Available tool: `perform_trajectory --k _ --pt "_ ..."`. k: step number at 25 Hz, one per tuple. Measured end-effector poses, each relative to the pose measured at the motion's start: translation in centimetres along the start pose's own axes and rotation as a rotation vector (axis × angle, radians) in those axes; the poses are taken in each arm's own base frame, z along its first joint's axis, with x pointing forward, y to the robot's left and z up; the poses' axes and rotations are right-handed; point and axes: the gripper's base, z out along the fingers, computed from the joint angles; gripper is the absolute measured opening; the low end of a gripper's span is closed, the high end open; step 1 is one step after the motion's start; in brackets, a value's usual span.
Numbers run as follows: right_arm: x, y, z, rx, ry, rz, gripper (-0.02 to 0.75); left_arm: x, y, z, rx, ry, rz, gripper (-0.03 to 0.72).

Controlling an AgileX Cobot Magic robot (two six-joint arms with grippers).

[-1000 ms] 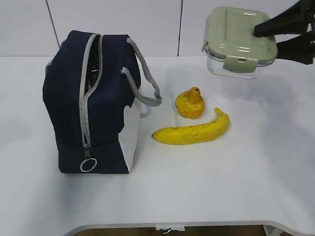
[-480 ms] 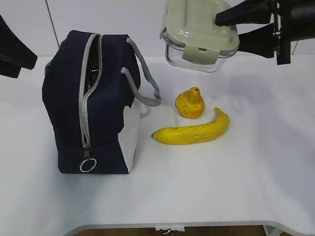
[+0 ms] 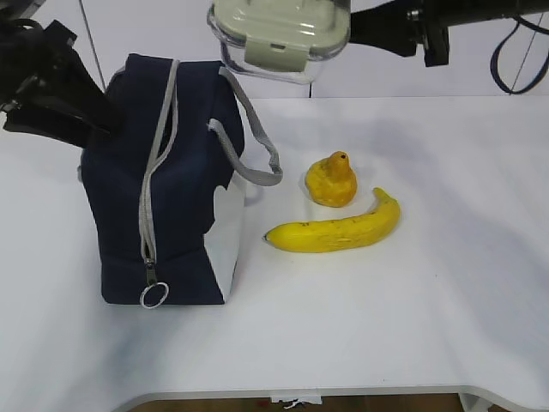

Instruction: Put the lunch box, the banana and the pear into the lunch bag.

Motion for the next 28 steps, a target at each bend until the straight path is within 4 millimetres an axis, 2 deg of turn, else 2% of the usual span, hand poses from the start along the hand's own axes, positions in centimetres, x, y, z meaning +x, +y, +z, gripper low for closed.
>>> perform_trajectory --k 2,3,6,8,13,18,21,28 --pt "-0.2 1.1 0.5 -0.010 -0.014 -0.031 0.375 -0.1 0.3 0.5 -0.002 0.014 -0.007 0.339" --pt "-0.3 1.6 0.9 -0.021 -0.013 -0.044 0.375 -0.1 0.4 0.5 -0.007 0.018 -0.006 0.294" --pt "-0.3 2.4 2.6 -0.053 0.011 -0.059 0.375 0.0 0.5 0.5 -0.010 0.028 0.015 0.087" --pt "0.0 2.4 4.3 -0.068 0.047 -0.062 0.375 0.0 0.4 0.5 -0.010 0.032 0.030 0.030" --pt "0.6 1.4 8.5 -0.081 0.120 -0.053 0.375 0.1 0.4 0.5 -0.007 0.039 0.037 0.020" --pt "1.4 -1.7 12.0 -0.052 0.179 -0.001 0.375 0.2 0.4 0.5 -0.006 0.045 0.039 0.020" --pt "2.0 -3.4 12.8 -0.010 0.216 0.000 0.375 0.2 0.5 0.5 -0.012 0.050 0.044 0.020" --pt "1.8 -5.6 12.6 0.217 0.222 -0.100 0.375 0.3 0.5 0.5 -0.014 0.058 0.046 0.020"
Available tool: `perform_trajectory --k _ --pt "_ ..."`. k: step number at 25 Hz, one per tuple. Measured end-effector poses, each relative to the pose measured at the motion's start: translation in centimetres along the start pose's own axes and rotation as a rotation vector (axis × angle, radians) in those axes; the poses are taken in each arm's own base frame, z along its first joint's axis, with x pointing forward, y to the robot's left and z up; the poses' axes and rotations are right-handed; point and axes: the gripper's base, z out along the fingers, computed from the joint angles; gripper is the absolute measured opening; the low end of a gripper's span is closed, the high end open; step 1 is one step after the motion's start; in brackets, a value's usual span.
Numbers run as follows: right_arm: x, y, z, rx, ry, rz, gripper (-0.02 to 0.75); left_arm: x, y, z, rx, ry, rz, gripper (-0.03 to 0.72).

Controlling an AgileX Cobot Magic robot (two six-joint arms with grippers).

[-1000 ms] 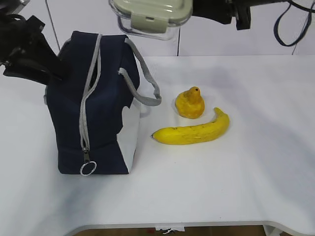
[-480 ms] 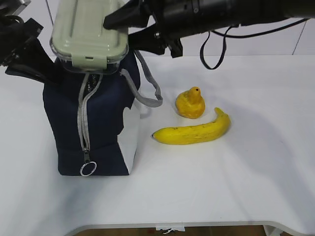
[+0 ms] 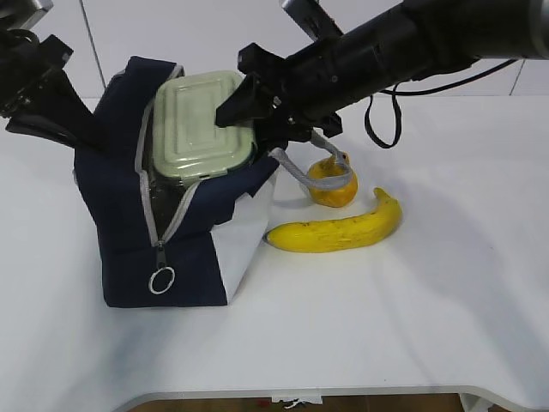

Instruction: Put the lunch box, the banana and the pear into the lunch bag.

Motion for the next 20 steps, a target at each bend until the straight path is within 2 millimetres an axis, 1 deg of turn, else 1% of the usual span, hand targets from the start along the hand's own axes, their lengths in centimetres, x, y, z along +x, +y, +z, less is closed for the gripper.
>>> perform_trajectory --k 3,6,8,12,14,16,20 --pt "0.0 -0.7 0.3 0.048 -0.004 0.004 0.375 0.0 0.0 0.0 0.002 0.004 0.000 0.020" --pt "-0.3 -0.9 0.7 0.050 -0.009 0.027 0.375 0.0 0.0 0.0 0.004 0.005 0.009 0.020" --pt "-0.4 -0.8 1.5 0.045 -0.001 0.026 0.375 0.0 -0.1 0.0 0.004 0.005 0.024 0.020" --pt "-0.1 0.3 3.5 0.015 0.022 0.012 0.375 0.0 -0.1 0.0 0.011 0.002 0.029 0.020" --pt "0.2 0.4 4.5 0.001 0.035 0.025 0.375 0.0 -0.1 0.0 0.011 0.002 0.030 0.019" --pt "0.5 -0.2 5.4 -0.005 0.048 0.051 0.375 0.0 -0.1 0.0 0.011 0.002 0.030 0.019" --pt "1.4 -2.5 7.5 0.020 0.091 0.102 0.375 0.0 -0.2 0.0 0.012 0.003 0.032 0.019"
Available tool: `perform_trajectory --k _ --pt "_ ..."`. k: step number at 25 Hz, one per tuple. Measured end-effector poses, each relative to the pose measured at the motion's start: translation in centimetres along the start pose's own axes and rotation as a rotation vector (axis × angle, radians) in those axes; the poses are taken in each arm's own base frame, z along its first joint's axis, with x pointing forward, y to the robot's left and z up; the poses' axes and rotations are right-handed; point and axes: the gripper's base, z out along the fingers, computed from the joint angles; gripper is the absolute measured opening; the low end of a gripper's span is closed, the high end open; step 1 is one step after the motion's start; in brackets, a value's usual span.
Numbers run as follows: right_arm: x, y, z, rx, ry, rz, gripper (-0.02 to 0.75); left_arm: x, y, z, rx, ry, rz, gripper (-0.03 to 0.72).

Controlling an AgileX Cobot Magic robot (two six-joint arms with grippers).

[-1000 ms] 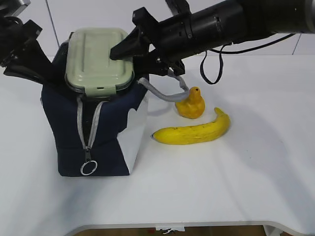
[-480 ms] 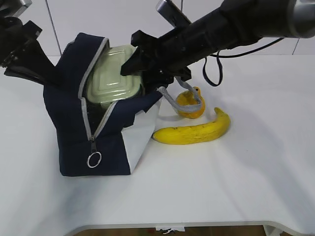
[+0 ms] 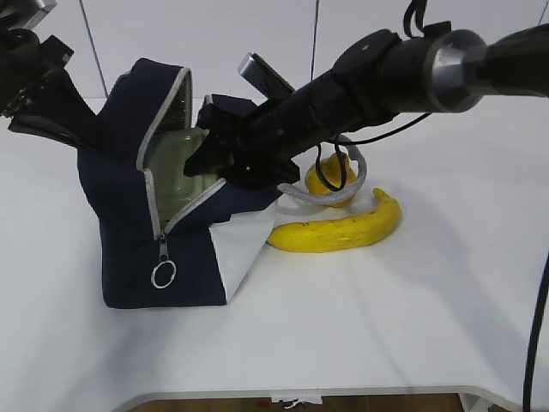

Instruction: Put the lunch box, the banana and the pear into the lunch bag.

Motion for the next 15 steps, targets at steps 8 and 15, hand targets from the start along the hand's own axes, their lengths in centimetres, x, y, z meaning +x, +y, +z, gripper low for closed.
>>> perform_trajectory --k 8,15 --pt "0.3 -2.1 2.0 0.013 0.015 0.072 0.376 0.0 0.0 0.0 -0.005 0.004 0.006 0.019" --pt "-0.1 -1.4 1.8 -0.008 0.018 0.060 0.462 0.0 0.0 0.0 -0.010 0.006 0.009 0.019"
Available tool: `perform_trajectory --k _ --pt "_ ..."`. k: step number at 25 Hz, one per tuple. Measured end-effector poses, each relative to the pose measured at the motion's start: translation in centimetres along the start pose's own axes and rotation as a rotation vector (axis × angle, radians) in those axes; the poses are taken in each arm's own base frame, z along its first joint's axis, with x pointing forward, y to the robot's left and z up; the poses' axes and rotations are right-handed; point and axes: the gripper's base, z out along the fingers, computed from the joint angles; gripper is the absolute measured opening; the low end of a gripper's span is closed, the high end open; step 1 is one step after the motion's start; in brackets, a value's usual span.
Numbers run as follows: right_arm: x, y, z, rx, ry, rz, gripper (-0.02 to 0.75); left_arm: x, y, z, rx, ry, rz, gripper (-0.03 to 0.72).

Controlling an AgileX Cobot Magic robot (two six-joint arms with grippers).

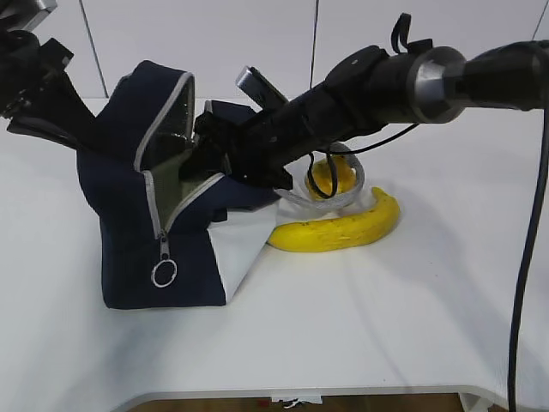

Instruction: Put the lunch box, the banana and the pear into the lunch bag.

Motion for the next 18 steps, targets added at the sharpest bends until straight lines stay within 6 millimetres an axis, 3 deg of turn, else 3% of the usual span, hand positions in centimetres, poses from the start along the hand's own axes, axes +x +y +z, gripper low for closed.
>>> perform_trajectory --k 9,15,18 --pt "-1.3 1.5 -2.1 -0.085 0.079 -0.022 0.507 0.0 0.0 0.0 -0.002 0.001 0.001 0.019" --pt "-3.4 3.3 -6.0 -0.165 0.150 -0.079 0.508 0.0 0.0 0.0 -0.002 0.001 0.001 0.019" --pt "-4.6 4.3 -7.7 -0.120 0.124 -0.128 0.508 0.0 0.0 0.0 -0.002 0.001 0.002 0.019"
